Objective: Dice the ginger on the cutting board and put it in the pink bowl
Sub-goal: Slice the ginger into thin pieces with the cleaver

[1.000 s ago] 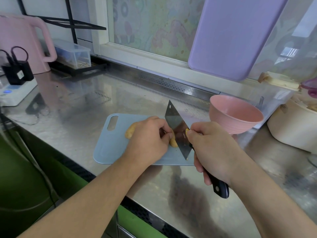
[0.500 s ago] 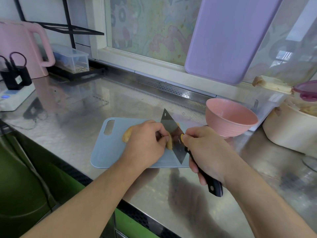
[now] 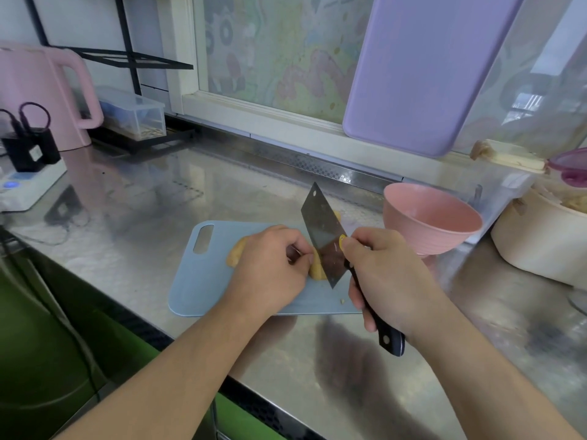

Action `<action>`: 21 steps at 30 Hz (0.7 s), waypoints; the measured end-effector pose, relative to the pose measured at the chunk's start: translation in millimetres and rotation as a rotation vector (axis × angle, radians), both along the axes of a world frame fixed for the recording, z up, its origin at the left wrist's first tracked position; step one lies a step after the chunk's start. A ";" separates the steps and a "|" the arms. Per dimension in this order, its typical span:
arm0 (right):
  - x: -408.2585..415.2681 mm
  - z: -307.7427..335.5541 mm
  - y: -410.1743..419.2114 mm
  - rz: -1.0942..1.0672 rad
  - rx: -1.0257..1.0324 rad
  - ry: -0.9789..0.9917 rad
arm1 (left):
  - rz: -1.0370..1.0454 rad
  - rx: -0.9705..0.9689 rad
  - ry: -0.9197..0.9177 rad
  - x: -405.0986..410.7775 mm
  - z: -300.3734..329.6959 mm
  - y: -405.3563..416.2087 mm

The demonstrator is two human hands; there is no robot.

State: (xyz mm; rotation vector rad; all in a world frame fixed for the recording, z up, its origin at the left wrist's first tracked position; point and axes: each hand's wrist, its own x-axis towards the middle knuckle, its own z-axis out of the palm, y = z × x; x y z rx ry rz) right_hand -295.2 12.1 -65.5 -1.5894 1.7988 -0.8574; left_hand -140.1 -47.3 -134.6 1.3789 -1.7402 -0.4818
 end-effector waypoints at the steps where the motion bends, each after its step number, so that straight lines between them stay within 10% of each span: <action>1: -0.1 1.2 0.8 0.000 -0.003 -0.005 | 0.000 0.002 -0.001 0.2 0.4 0.4; 21: 3.1 3.9 4.4 0.025 -0.002 -0.025 | 0.023 0.030 0.003 0.3 2.3 2.6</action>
